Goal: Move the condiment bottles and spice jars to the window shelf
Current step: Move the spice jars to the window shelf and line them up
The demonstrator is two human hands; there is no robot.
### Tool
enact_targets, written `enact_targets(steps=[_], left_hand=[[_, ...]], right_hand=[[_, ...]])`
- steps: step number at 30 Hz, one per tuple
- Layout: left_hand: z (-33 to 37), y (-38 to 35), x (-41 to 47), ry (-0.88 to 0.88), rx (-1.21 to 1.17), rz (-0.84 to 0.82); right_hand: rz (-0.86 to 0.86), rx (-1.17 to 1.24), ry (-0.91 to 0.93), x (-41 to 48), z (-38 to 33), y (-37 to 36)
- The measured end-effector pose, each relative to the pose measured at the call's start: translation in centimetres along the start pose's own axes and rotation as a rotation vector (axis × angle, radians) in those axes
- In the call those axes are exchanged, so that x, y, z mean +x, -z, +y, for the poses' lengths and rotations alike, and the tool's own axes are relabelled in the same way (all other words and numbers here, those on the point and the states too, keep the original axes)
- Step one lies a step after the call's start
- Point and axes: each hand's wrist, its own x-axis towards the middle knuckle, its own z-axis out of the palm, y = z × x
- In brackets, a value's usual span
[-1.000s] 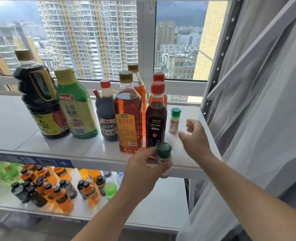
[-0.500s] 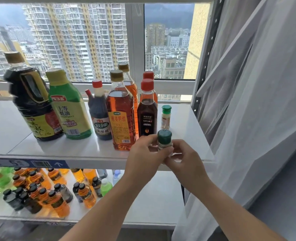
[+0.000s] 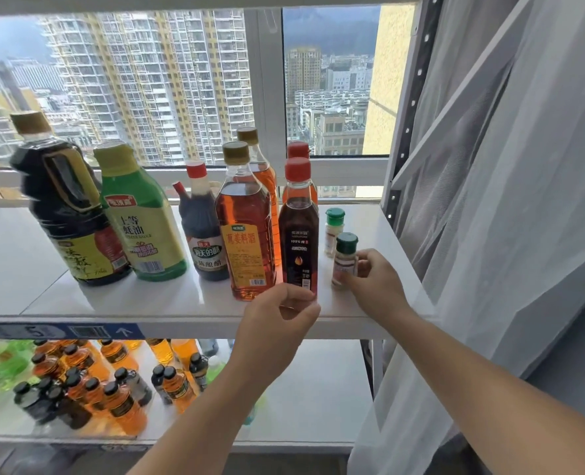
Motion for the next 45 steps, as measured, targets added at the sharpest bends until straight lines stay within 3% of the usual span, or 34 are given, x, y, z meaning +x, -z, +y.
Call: enact_targets(steps=[27, 40, 45], left_hand=[[-1.0, 3.3, 0.4, -0.029, 0.042, -0.076], [-2.0, 1.0, -0.2, -0.134, 0.096, -0.26], [-1.1, -0.2, -2.1, -0.157, 0.077, -0.367]], right_hand=[[0.032, -0.16, -0.098, 3.4, -1.4, -2.0], [0.321, -0.053, -0.026, -8.1, -0.9, 1.1], [0.255, -0.115, -0.08, -13.5, -0.2, 3.7]])
